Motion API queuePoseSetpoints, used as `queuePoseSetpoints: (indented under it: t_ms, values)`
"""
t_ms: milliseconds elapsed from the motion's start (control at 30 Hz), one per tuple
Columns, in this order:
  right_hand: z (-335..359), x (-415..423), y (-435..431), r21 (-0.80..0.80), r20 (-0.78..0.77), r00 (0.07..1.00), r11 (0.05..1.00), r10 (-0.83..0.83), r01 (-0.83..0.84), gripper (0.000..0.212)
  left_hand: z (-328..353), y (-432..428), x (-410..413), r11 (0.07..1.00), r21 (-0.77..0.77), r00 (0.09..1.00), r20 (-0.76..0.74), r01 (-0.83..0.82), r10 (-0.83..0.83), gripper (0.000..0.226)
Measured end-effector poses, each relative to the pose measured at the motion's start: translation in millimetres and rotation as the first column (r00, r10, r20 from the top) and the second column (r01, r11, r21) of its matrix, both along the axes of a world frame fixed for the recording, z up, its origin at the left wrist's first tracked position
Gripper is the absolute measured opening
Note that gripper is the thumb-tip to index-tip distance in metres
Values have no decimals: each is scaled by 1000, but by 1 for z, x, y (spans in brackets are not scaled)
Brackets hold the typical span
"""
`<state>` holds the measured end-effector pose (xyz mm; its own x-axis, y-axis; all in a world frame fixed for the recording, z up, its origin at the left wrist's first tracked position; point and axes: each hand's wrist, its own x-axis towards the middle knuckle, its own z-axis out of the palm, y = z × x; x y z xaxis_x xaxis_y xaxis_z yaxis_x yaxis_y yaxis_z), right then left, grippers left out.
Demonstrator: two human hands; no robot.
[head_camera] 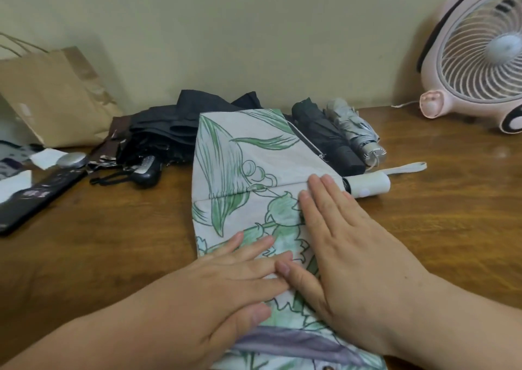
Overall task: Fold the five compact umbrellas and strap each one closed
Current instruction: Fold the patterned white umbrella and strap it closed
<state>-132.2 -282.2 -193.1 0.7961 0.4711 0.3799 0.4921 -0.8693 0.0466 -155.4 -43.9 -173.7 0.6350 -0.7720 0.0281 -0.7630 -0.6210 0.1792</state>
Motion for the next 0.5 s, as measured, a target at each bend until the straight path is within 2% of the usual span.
queuePoseSetpoints:
  t_ms: [67, 167, 233, 333, 433, 500]
  values:
    - [1, 1, -1, -8, 51, 999, 1000, 7, -7, 82, -6, 6, -7, 998, -15, 998, -22, -56, 55, 50]
    - [7, 2, -3, -61, 133, 988, 996, 75, -67, 76, -13, 16, -22, 977, 84, 958, 228, -195, 172, 58]
    - [11, 2, -1, -119, 154, 964, 972, 218, -201, 72, -15, 15, -28, 952, 133, 931, 282, -277, 232, 69]
    - [10, -1, 2, -176, 105, 909, 907, 404, -383, 75, -17, 11, -33, 945, 148, 934, 257, -291, 247, 75]
    - [4, 1, -4, -154, 61, 934, 928, 351, -339, 80, -12, 13, -35, 937, 151, 936, 215, -313, 278, 75]
    - [1, 2, -8, -147, 47, 951, 944, 304, -295, 83, -10, 16, -38, 911, 235, 918, 294, -339, 266, 76]
